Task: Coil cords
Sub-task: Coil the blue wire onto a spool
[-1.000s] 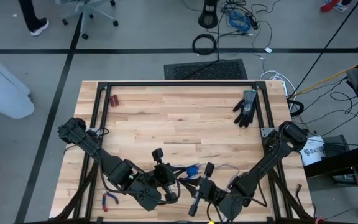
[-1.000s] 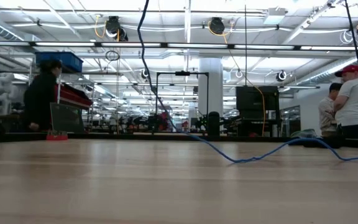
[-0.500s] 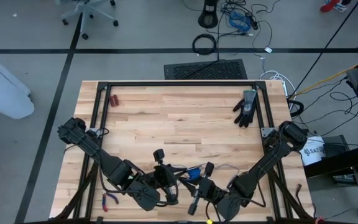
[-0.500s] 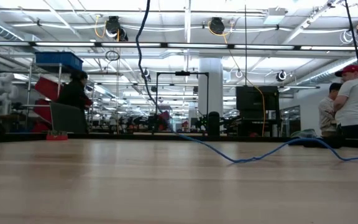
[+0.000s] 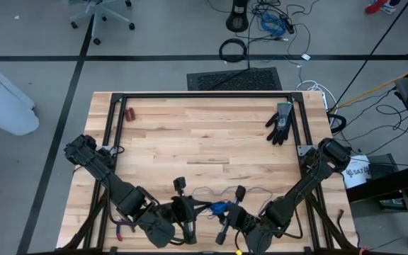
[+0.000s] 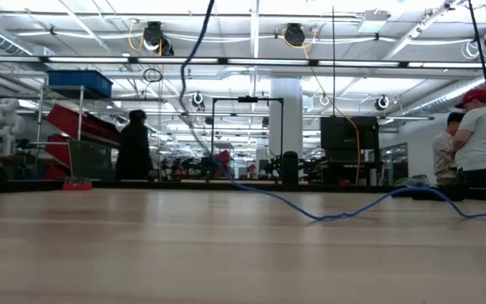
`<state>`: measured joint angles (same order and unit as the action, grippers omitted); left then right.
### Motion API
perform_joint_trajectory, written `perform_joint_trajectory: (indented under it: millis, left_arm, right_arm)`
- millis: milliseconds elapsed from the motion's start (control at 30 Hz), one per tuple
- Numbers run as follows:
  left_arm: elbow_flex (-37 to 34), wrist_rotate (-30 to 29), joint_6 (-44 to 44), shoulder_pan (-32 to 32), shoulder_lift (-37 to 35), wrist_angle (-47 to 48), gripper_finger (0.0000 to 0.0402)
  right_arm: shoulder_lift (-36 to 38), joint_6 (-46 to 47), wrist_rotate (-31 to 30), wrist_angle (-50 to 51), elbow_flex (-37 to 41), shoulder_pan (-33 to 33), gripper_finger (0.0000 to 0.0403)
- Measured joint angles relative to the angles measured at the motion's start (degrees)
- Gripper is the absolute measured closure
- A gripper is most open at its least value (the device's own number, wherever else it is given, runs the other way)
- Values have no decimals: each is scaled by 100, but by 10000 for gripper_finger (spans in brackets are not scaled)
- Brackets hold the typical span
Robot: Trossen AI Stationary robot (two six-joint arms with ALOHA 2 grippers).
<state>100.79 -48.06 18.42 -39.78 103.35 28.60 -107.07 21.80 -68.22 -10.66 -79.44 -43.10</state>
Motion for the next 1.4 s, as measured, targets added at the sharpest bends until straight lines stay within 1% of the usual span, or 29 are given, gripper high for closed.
perform_joint_trajectory:
  millis: [367,700,833,967,1000,1133,1233,1300,1400]
  left_arm:
    - [-2,-144,-88,-53,-26,50,395]
    - [-2,-146,-230,-53,-26,70,395]
    - [-2,-126,-234,-76,-36,67,395]
    - [-4,-108,-236,-129,-119,63,395]
    - [-4,-110,-236,-147,-141,58,395]
    - [-4,-143,-277,-214,-230,60,395]
    - [-4,-139,-409,-235,-286,107,395]
    - [-4,-138,-431,-228,-333,106,395]
    - [-4,-55,-431,-221,-382,126,395]
  right_arm:
    - [2,-194,23,16,0,-165,403]
    - [2,-917,91,43,0,-501,403]
    - [2,-1004,73,205,0,-576,397]
    - [2,-573,136,767,0,-578,384]
    - [2,-404,230,962,0,-578,379]
    - [2,456,756,1697,0,-583,361]
    - [-20,1142,1262,2173,13,-596,350]
    - [-106,1383,1445,2288,63,-638,345]
    - [-389,1493,1348,2109,133,-713,340]
